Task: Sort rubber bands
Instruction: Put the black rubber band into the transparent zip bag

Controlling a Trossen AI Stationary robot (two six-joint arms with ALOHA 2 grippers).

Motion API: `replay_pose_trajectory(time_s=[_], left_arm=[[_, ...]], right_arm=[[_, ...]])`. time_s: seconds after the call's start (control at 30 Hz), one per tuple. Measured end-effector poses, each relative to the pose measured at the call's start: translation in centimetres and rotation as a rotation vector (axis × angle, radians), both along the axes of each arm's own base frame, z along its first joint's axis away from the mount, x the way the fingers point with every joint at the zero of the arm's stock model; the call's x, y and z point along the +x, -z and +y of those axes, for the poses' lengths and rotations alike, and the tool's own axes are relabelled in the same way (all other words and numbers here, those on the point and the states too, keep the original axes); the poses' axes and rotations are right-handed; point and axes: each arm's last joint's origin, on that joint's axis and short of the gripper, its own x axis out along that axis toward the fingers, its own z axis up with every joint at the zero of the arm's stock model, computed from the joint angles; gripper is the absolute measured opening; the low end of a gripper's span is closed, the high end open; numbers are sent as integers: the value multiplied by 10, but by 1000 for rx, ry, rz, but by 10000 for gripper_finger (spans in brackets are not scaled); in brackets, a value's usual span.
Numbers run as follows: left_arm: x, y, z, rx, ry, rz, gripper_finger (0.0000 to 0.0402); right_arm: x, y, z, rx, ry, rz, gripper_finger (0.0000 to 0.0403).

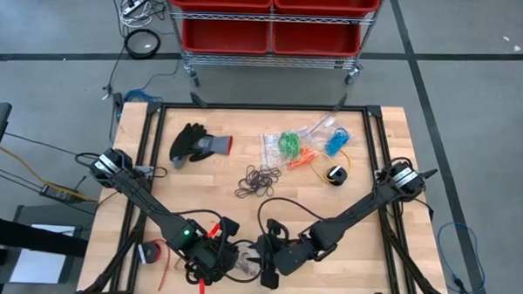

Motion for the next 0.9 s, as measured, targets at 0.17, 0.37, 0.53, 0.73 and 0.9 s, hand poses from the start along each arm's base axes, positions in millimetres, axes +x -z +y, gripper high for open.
replay_pose_trajectory(time_s=[0.17, 0.37, 0.53, 0.73, 0.9], left_arm=[[0, 0, 0, 0, 0, 0, 1], [0, 0, 0, 0, 0, 0, 1], [0, 0, 0, -3, -2, -2, 1], [0, 0, 0, -5, -1, -6, 1], [1, 0, 0, -6, -1, -7, 1]], right_arm=[[-15, -20, 8, -113, 78, -81, 153], [-46, -43, 12, -259, 178, -100, 152], [-69, -34, 4, -314, 292, 27, 151], [-83, 9, -22, -306, 452, 169, 151], [-85, 51, -50, -262, 522, 211, 151]])
